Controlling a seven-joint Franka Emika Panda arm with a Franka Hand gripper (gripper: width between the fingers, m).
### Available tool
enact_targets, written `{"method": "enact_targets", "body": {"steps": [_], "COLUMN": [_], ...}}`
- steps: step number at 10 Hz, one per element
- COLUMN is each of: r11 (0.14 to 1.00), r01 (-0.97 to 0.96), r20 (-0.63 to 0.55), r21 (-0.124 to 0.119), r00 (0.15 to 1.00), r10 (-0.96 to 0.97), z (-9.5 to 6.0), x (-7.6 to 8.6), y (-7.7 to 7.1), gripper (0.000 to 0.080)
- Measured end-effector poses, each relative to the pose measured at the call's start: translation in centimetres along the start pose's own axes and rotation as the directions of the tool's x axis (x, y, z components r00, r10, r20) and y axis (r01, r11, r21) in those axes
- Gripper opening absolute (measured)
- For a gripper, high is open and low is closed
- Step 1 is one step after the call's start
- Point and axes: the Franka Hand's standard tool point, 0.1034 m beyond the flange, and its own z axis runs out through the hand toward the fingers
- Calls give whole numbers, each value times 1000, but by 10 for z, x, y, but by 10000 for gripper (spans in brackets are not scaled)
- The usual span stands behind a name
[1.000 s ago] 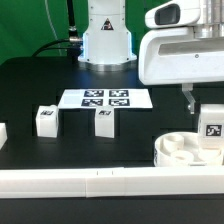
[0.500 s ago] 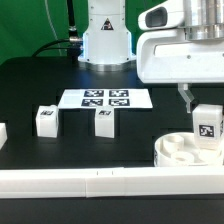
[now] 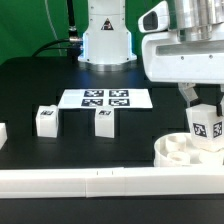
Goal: Assemble stool
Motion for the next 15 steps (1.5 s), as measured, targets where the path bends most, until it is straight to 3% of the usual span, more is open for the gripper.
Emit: {"method": "enact_targets", "body": {"steps": [4, 8, 10, 11, 12, 13, 14, 15], "r11": [887, 690, 658, 670, 684, 698, 732, 738], "r01": [-461, -724, -753, -742, -729, -715, -679, -672], "r20": [59, 99, 105, 106, 111, 117, 123, 123], "r21": [26, 14, 10, 13, 23, 38, 57, 55], "r00": [887, 688, 655, 668, 682, 697, 732, 738], "r10": [459, 719, 748, 737, 723, 707, 670, 663], "z": [1, 2, 2, 1, -5, -15, -24, -23], "x": [-4, -6, -6, -7, -7, -7, -7, -7], "y": [0, -2, -1, -2, -6, -10, -13, -12], "gripper": [337, 337, 337, 564, 564, 632, 644, 644]}}
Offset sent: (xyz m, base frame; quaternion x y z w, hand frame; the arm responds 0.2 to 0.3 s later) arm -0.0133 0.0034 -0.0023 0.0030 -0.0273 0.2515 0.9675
